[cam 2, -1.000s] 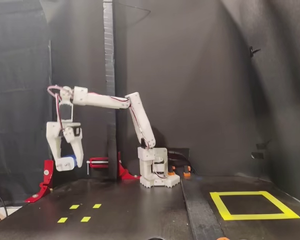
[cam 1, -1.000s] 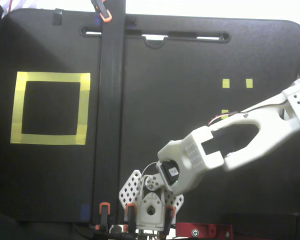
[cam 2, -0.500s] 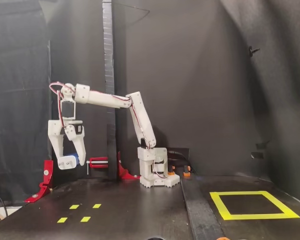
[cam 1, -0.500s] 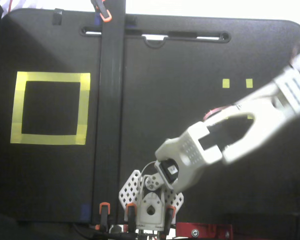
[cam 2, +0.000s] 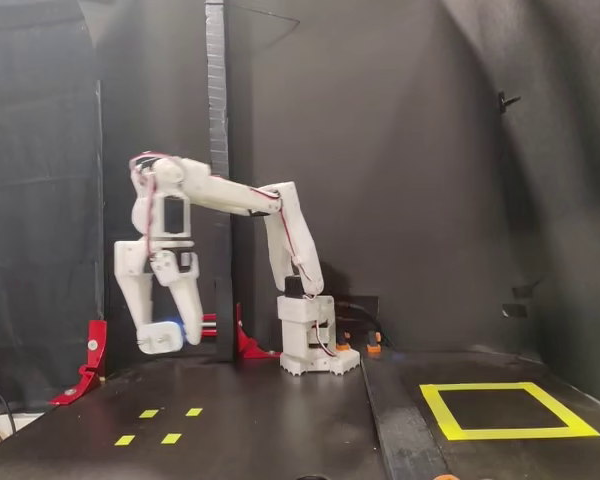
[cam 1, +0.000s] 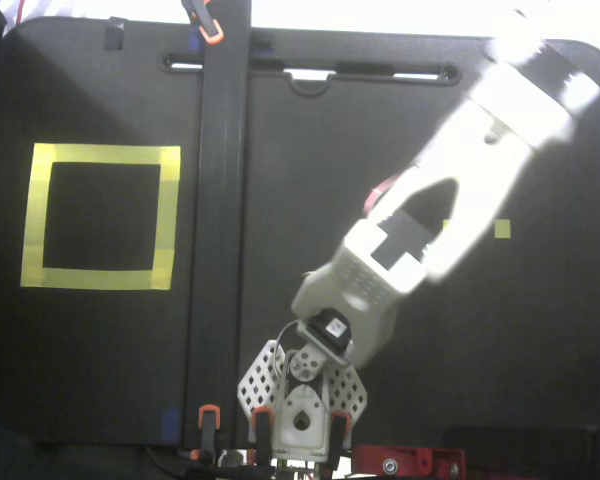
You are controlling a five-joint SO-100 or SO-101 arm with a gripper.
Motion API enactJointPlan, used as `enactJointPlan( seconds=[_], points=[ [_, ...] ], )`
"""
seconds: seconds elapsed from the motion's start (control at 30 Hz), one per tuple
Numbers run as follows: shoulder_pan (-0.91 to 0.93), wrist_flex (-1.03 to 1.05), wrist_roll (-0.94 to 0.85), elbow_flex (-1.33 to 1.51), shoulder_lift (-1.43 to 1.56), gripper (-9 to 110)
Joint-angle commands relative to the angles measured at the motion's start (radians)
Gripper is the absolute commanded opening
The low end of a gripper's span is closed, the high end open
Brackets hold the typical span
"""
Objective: Grasp the block and place it in the designated area.
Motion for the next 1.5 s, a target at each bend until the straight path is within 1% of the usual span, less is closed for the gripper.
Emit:
enactJointPlan(
  seconds=[0.0, 0.77, 1.47],
  points=[
    [-0.081, -0.003, 0.067, -0.037, 0.063, 23],
    [-0.652, -0.002, 0.594, -0.026, 0.071, 23],
    [-1.129, 0.003, 0.971, 0.051, 0.069, 23]
  ],
)
